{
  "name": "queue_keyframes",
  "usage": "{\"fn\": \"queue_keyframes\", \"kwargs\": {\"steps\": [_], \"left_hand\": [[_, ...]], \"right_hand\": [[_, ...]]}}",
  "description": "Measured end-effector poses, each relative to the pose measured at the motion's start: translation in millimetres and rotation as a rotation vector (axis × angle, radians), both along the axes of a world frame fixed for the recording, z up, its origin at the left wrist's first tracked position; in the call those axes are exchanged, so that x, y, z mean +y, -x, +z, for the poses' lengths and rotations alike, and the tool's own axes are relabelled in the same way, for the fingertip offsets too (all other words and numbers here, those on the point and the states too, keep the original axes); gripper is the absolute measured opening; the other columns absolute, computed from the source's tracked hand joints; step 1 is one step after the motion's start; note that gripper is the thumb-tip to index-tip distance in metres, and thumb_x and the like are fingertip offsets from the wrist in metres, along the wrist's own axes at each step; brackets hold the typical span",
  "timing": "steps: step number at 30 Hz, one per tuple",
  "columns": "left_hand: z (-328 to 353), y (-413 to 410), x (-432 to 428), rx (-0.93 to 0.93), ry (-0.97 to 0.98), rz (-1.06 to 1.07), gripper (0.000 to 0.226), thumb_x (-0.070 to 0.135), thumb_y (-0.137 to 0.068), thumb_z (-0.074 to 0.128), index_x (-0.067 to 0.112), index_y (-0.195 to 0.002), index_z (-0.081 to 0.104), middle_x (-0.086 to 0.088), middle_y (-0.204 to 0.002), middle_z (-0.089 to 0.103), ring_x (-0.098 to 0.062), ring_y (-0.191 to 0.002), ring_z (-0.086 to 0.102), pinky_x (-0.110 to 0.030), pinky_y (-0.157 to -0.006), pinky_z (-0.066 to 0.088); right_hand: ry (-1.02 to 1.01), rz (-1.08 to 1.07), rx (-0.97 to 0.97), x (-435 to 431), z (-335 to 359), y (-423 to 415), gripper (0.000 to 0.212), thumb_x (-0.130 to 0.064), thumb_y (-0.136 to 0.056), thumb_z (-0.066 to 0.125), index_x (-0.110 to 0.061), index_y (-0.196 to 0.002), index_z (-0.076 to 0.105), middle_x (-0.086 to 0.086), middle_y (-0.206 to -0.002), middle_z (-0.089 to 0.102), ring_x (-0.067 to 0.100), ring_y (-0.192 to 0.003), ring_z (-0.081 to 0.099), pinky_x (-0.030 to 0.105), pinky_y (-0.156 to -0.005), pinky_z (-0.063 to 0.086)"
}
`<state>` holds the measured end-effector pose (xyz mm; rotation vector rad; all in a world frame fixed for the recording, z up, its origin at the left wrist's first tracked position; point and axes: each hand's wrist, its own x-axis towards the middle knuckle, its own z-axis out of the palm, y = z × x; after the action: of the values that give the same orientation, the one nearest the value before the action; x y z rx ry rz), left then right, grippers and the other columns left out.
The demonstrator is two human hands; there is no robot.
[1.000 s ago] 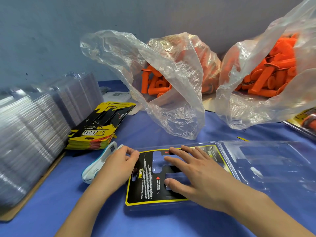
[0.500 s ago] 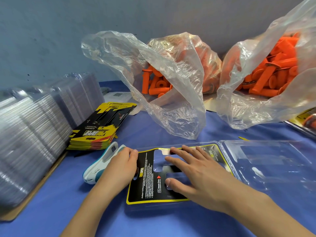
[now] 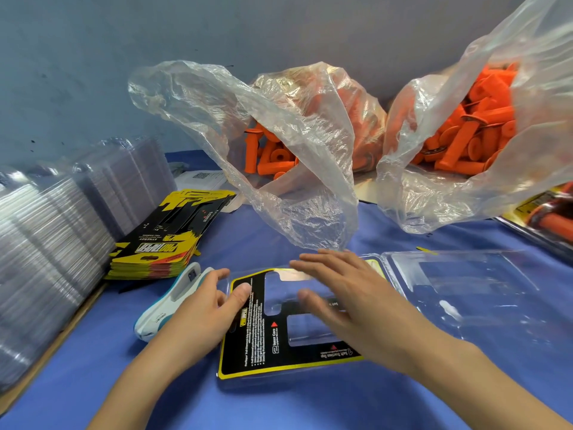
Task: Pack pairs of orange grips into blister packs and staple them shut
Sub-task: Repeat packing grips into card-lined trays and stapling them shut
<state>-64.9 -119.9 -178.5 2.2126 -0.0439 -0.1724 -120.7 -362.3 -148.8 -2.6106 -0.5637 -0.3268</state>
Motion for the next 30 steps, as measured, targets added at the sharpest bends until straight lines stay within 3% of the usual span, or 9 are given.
{"fn": "queue_keyframes", "kwargs": {"steps": [3,6,8,10,13,16,20,22,30], "left_hand": [[2,4,2,-0.102,-0.057,0.063,0.052,0.059,-0.087,0.052,0.034,-0.132,0.042,0.007,-0.078,0.063,-0.010,-0.063,0.058,-0.035,-0.062,0.045],[9,19,9,-0.421,-0.282,0.093,0.030,0.054,-0.091,0.050,0.034,-0.113,0.053,0.013,-0.089,0.059,-0.006,-0.074,0.058,-0.031,-0.066,0.048],[17,32,10,-0.665,-0.322,-0.018,0.024,0.056,-0.095,0.045,0.034,-0.098,0.055,0.015,-0.093,0.057,-0.001,-0.087,0.058,-0.030,-0.077,0.048],[20,46,9,-0.835,-0.315,-0.222,0.020,0.052,-0.097,0.046,0.034,-0.093,0.055,0.016,-0.091,0.057,-0.006,-0.091,0.060,-0.029,-0.085,0.045],[11,60,9,-1.016,-0.412,-0.428,0.028,0.051,-0.090,0.058,0.024,-0.095,0.066,0.005,-0.093,0.062,-0.017,-0.085,0.061,-0.033,-0.079,0.045],[-2,67,7,-1.030,-0.518,-0.493,0.033,0.050,-0.082,0.065,0.026,-0.105,0.066,0.004,-0.100,0.063,-0.014,-0.088,0.054,-0.028,-0.080,0.044],[-6,69,4,-1.035,-0.579,-0.529,0.026,0.040,-0.084,0.062,0.023,-0.100,0.075,0.004,-0.099,0.066,-0.014,-0.089,0.056,-0.027,-0.081,0.045],[-5,69,4,-1.038,-0.595,-0.566,0.020,0.036,-0.087,0.061,0.024,-0.096,0.074,0.006,-0.097,0.066,-0.014,-0.087,0.059,-0.028,-0.078,0.046],[-7,69,8,-0.971,-0.580,-0.626,0.018,0.035,-0.097,0.055,0.026,-0.092,0.070,0.010,-0.092,0.062,-0.012,-0.079,0.060,-0.025,-0.067,0.049]], "right_hand": [[-0.094,-0.082,-0.078,-18,7,0,0.034,-0.034,-0.101,0.049,-0.032,-0.134,0.057,-0.018,-0.132,0.056,0.007,-0.127,0.043,0.017,-0.107,0.029],[-0.111,-0.123,-0.068,-27,5,5,0.033,-0.032,-0.100,0.049,-0.033,-0.132,0.059,-0.019,-0.132,0.055,0.006,-0.128,0.043,0.018,-0.107,0.030],[-0.096,-0.071,-0.086,-19,1,13,0.032,-0.038,-0.100,0.046,-0.035,-0.129,0.060,-0.019,-0.131,0.055,0.005,-0.126,0.044,0.023,-0.106,0.034],[0.001,0.026,-0.187,-5,-2,23,0.029,-0.048,-0.098,0.047,-0.037,-0.119,0.064,-0.016,-0.122,0.058,0.008,-0.113,0.051,0.027,-0.097,0.041],[0.179,0.168,-0.354,8,-9,33,0.028,-0.059,-0.092,0.054,-0.035,-0.103,0.064,-0.012,-0.101,0.056,0.013,-0.084,0.050,0.029,-0.074,0.040],[0.299,0.193,-0.414,8,-15,37,0.024,-0.056,-0.082,0.065,-0.035,-0.094,0.064,-0.010,-0.090,0.055,0.014,-0.074,0.047,0.029,-0.068,0.030],[0.396,0.185,-0.420,10,-21,39,0.009,-0.039,-0.086,0.060,-0.033,-0.088,0.067,-0.009,-0.083,0.057,0.015,-0.067,0.052,0.029,-0.060,0.043],[0.390,0.176,-0.422,10,-22,39,0.014,-0.035,-0.091,0.054,-0.033,-0.086,0.068,-0.010,-0.080,0.057,0.014,-0.064,0.051,0.027,-0.058,0.045],[0.364,0.181,-0.418,3,-28,41,0.016,-0.035,-0.095,0.053,-0.033,-0.087,0.066,-0.010,-0.079,0.055,0.013,-0.063,0.050,0.027,-0.054,0.046]]}}
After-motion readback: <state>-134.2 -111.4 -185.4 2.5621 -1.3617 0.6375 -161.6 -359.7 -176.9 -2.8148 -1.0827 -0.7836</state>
